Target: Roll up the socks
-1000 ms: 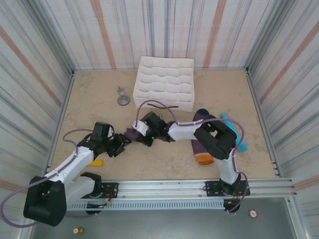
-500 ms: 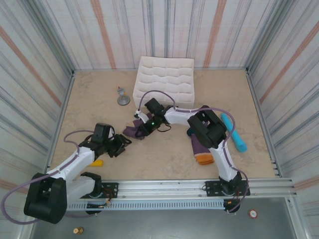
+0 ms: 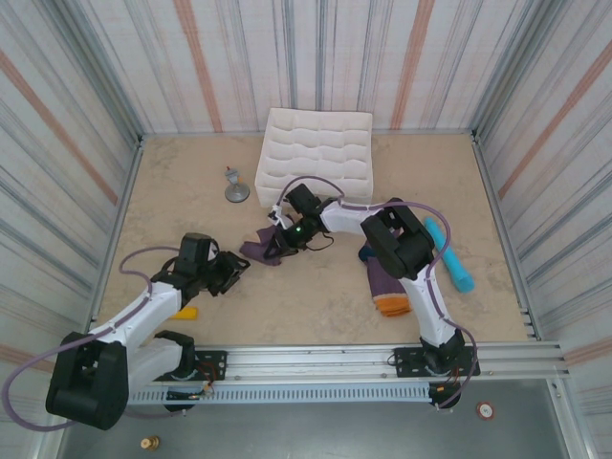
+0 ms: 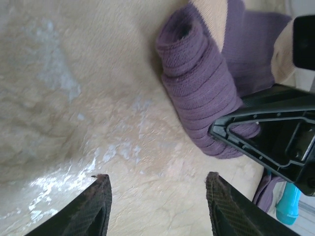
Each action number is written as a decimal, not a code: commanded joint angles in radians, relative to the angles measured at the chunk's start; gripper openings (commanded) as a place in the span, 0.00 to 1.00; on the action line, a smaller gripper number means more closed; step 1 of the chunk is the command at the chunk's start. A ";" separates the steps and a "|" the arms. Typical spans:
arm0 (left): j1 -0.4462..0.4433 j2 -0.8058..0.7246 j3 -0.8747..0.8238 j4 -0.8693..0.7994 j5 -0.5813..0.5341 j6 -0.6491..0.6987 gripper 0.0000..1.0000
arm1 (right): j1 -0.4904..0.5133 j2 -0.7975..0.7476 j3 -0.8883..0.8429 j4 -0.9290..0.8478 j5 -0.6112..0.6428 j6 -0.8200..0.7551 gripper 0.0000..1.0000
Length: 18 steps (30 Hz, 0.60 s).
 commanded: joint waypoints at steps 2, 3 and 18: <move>-0.001 -0.019 -0.014 0.077 -0.072 -0.042 0.53 | -0.017 0.103 -0.059 -0.140 0.188 0.086 0.00; -0.003 -0.017 -0.016 0.091 -0.081 -0.047 0.54 | -0.016 0.104 -0.058 -0.144 0.194 0.086 0.00; -0.092 0.231 0.046 0.293 -0.188 -0.100 0.48 | -0.029 0.109 -0.052 -0.105 0.158 0.120 0.00</move>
